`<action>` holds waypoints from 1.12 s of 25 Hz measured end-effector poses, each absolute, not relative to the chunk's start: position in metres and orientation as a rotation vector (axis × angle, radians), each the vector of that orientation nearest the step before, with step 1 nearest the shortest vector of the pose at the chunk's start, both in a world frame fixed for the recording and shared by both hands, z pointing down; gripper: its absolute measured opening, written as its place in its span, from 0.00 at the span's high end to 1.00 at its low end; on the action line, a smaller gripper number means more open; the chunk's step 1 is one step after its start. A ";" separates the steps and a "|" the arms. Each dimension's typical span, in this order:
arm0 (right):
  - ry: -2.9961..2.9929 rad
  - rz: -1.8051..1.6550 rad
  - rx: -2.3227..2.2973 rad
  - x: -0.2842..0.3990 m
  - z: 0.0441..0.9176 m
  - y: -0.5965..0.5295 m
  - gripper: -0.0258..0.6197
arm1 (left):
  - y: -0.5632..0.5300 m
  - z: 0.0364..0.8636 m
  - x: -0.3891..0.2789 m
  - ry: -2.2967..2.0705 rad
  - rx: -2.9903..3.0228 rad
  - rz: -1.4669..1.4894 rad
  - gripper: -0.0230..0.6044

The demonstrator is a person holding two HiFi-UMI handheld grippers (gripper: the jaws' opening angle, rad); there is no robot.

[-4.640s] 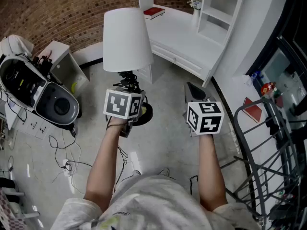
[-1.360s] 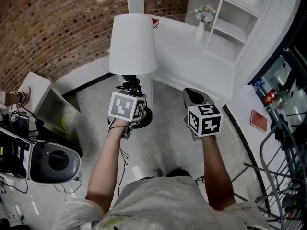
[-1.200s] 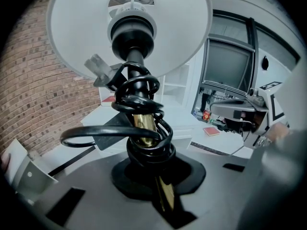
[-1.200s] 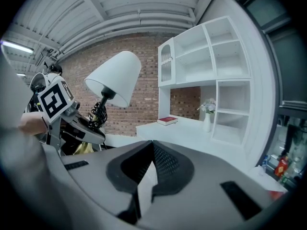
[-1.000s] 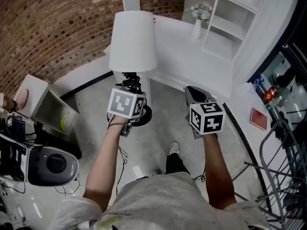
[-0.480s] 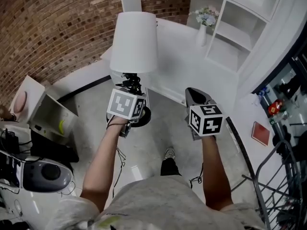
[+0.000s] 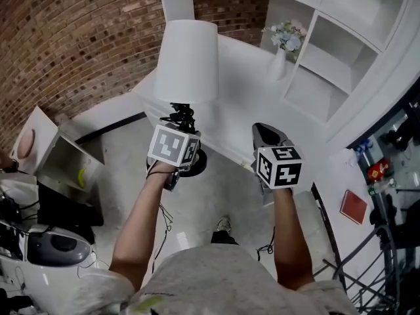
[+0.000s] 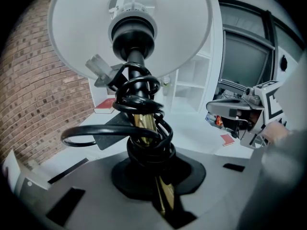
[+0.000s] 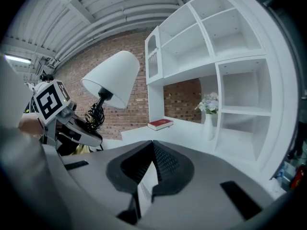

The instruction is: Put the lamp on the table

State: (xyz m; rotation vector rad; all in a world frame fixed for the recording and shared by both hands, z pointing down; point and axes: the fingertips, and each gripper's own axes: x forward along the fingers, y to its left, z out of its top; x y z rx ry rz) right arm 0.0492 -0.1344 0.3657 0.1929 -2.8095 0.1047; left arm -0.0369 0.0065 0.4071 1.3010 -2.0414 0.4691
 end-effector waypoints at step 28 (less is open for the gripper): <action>-2.821 0.129 0.132 -0.020 0.375 -0.245 0.95 | -0.106 0.425 -0.090 -2.044 1.256 0.431 0.89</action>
